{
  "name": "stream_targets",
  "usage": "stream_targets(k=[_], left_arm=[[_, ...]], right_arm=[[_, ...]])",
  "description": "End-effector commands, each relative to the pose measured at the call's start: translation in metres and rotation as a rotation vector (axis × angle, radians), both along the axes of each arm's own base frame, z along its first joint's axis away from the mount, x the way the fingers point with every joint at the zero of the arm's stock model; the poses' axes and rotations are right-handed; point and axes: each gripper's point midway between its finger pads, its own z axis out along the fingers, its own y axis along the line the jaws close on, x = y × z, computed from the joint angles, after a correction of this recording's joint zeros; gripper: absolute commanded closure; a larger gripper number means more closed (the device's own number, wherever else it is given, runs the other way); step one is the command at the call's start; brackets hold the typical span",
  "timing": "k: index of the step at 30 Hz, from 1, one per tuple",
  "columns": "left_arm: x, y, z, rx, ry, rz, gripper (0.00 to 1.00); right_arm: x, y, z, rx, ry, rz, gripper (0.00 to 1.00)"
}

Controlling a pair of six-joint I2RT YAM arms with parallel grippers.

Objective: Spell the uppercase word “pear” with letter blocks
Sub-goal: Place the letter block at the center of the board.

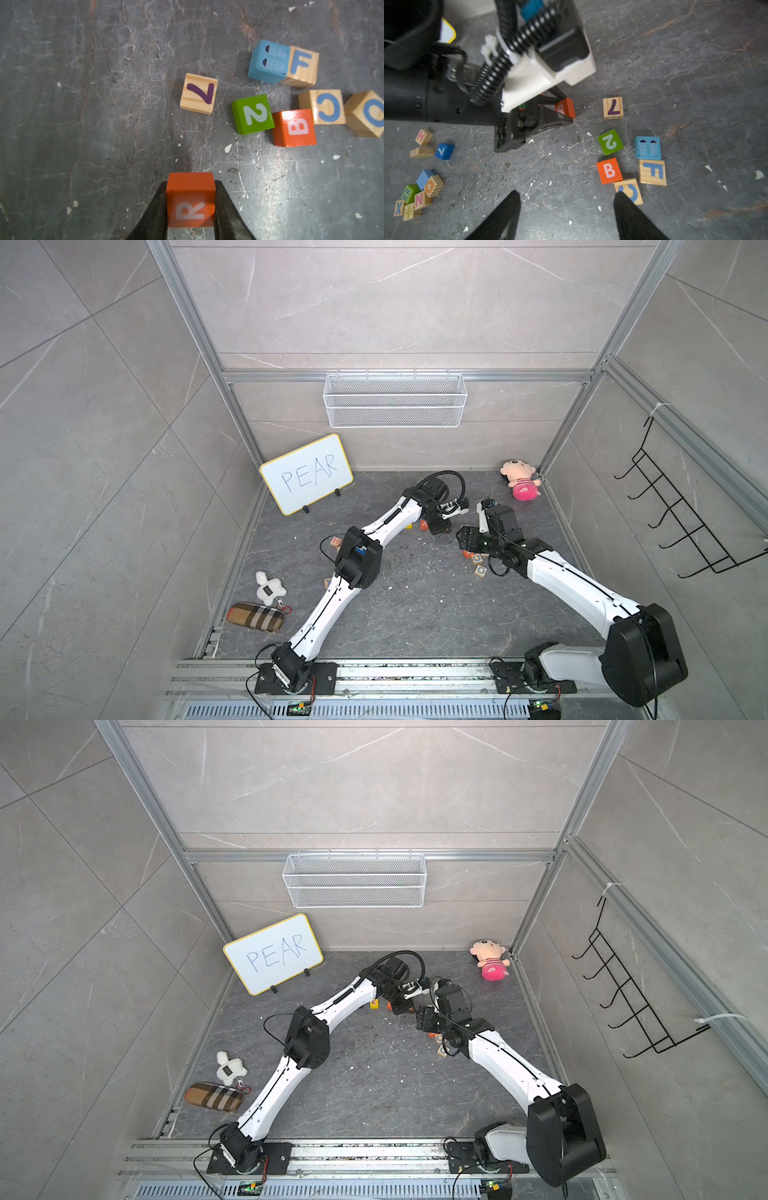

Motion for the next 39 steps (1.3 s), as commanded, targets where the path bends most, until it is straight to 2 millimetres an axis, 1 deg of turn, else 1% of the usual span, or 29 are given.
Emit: stream_targets(k=[1, 7, 10, 14, 16, 17, 18, 19, 22, 23, 24, 25, 27, 33, 36, 38, 39], left_arm=[[0.010, 0.007, 0.000, 0.006, -0.032, -0.020, 0.79], [0.016, 0.009, -0.007, 0.015, -0.051, -0.028, 0.79], [0.018, 0.010, -0.011, 0.023, -0.067, -0.036, 0.76], [0.021, 0.012, -0.018, 0.045, -0.089, -0.049, 0.76], [0.022, 0.012, -0.017, 0.043, -0.094, -0.053, 0.75], [0.023, 0.012, -0.017, 0.041, -0.097, -0.053, 0.74], [0.024, 0.011, -0.017, 0.040, -0.102, -0.050, 0.66], [0.025, 0.011, -0.017, 0.038, -0.103, -0.045, 0.61], [0.025, 0.009, -0.017, 0.028, -0.103, -0.044, 0.61], [0.026, 0.009, -0.016, 0.025, -0.103, -0.043, 0.59], [0.026, 0.009, -0.017, 0.025, -0.104, -0.041, 0.55], [0.027, 0.008, -0.016, 0.022, -0.107, -0.038, 0.47], [0.027, 0.007, -0.014, 0.017, -0.110, -0.040, 0.46], [0.029, 0.001, 0.000, -0.021, -0.120, -0.027, 0.40], [0.031, -0.001, 0.014, -0.043, -0.139, -0.023, 0.37], [0.033, -0.003, 0.028, -0.062, -0.160, -0.020, 0.30], [0.033, -0.004, 0.036, -0.074, -0.170, -0.018, 0.29]], right_arm=[[-0.007, -0.001, -0.002, 0.018, 0.013, -0.002, 0.26], [-0.007, 0.000, 0.001, 0.028, 0.004, 0.004, 0.26], [-0.007, 0.000, 0.004, 0.032, -0.006, 0.004, 0.26], [-0.007, 0.002, 0.005, 0.041, -0.007, 0.008, 0.26], [-0.007, 0.002, 0.006, 0.042, -0.008, 0.009, 0.26], [-0.007, 0.002, 0.005, 0.041, -0.005, 0.008, 0.26], [-0.007, 0.002, 0.005, 0.041, -0.006, 0.008, 0.26], [-0.007, 0.002, 0.006, 0.043, -0.007, 0.008, 0.26], [-0.007, 0.002, 0.005, 0.045, -0.006, 0.009, 0.26], [-0.007, 0.003, 0.006, 0.046, -0.007, 0.009, 0.26], [-0.007, 0.002, 0.006, 0.047, -0.009, 0.008, 0.26], [-0.007, 0.002, 0.006, 0.046, -0.007, 0.009, 0.26], [-0.007, 0.003, 0.006, 0.047, -0.008, 0.013, 0.26], [-0.006, 0.004, 0.004, 0.049, -0.003, 0.015, 0.26], [-0.005, 0.005, 0.006, 0.049, -0.011, 0.017, 0.26], [-0.005, 0.004, 0.006, 0.047, -0.010, 0.018, 0.26], [-0.004, 0.005, 0.007, 0.047, -0.011, 0.018, 0.26]])
